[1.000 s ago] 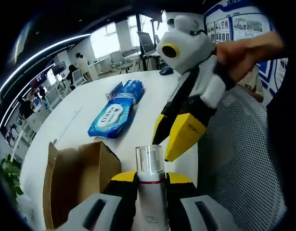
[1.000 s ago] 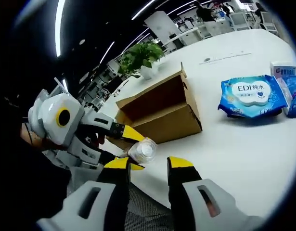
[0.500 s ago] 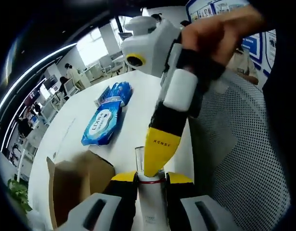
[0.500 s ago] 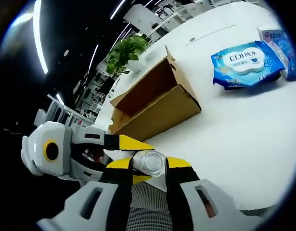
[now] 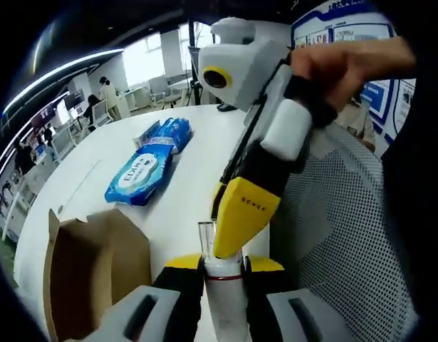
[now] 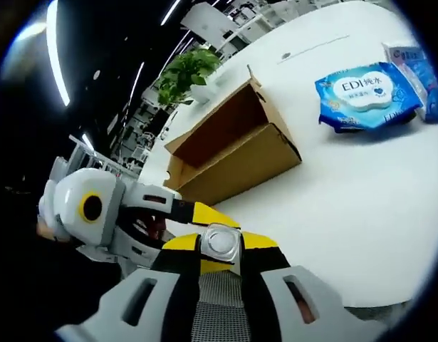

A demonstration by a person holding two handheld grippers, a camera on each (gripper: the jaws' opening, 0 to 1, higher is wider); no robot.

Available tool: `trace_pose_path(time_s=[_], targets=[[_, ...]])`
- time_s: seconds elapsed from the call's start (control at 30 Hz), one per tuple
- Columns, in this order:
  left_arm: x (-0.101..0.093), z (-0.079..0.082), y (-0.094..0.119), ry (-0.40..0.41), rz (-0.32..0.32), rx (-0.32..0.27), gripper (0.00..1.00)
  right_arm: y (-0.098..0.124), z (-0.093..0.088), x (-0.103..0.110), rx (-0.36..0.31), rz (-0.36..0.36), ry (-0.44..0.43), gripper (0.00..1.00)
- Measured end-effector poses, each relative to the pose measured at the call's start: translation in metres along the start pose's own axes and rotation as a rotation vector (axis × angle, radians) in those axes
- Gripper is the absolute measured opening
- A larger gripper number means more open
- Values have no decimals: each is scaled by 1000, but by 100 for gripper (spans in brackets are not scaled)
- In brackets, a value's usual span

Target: Operate the shoe box by opening the lid, removing the specified soft item, and placing it in the target area until the item is outside and the box remains undamaged.

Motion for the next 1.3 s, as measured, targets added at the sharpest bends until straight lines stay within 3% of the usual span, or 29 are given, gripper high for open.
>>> trace_pose_path(time_s=[0.2,0.4,0.67,0.8,0.87,1.17,1.3], targets=[[-1,1,3,19,-22,-12,21,1,3,5,26,-5,56,18],[-3,5,4,-102,27,48,21,0,4,4,54,-8,41,19],[-7,13,6,-171,40,54,21,-3,-1,-2,78,-32,20,26],[-9,11,5,-216,37,73,21,-1,-4,-4,71,-13,-19,22],[-9,8,4,-255,45,90,21,3,-3,1,39,41,-45,18],[-10,10,5,-314,46,91,21,3,-6,-2,35,56,-55,18],[-8,15,10,-323,58,37,21,5,-5,-5,31,78,-50,20]])
Point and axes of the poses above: the point that each gripper's makers call its tool centre point, and the gripper's own axes: y roughly backward along the fingers, x roughly to its left, z roughly out of its top, the point moved 9 cm from there along y, roughly backward along the fingers, and after that the axes turned 9 degrees about -y, right-handed, at the moved point
